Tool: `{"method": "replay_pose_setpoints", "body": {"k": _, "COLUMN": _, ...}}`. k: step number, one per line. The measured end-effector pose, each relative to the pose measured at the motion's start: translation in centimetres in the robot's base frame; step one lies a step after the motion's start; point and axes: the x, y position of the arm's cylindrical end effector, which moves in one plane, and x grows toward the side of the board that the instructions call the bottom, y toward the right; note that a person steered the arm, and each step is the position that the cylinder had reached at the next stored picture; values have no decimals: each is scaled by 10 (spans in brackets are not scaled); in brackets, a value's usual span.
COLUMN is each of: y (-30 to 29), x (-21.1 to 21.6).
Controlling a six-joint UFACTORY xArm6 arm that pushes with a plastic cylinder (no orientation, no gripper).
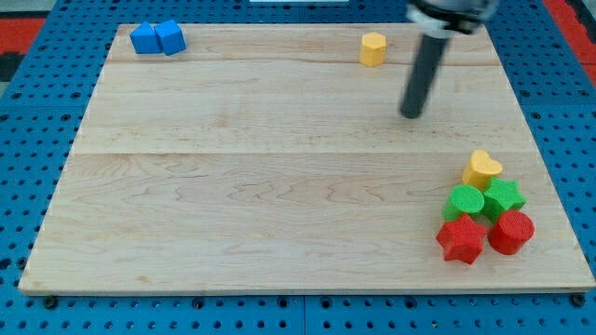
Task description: Slide yellow hexagon towards center
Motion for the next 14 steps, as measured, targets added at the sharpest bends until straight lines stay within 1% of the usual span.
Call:
{"method": "replay_pose_setpoints", "body": {"k": 1, "y": -105, "x": -49}}
{"method": "replay_pose_setpoints", "body": {"k": 2, "y": -123, "x": -124}}
{"method": "replay_pose_setpoints", "body": {"k": 3, "y": -85, "x": -163}}
{"method": "replay_pose_setpoints", "body": {"k": 4, "y": -20, "x": -158}}
{"method": "replay_pose_setpoints", "body": {"k": 5, "y": 17, "x": -106}}
{"method": "replay_pose_setpoints", "body": {"k": 6, "y": 22, "x": -70}}
{"method": "replay_pose_setpoints", "body": {"k": 7, "y": 29, "x": -88}}
{"method": "replay_pose_setpoints", "body": {"k": 8, "y": 68, "x": -100}}
{"method": "replay_pose_setpoints", "body": {"k": 9, "y": 77, "x": -59}}
{"method": "replay_pose_setpoints", "body": {"k": 10, "y": 77, "x": -6}}
{"method": "replay_pose_setpoints", "body": {"k": 11, "y": 107, "x": -23}}
{"method": "replay_pose_setpoints", "body": {"k": 12, "y": 127, "x": -78}}
{"method": "replay_pose_setpoints", "body": {"k": 13, "y": 95, "x": -93}}
{"method": "replay_pose_setpoints", "body": {"k": 14, "y": 56, "x": -43}}
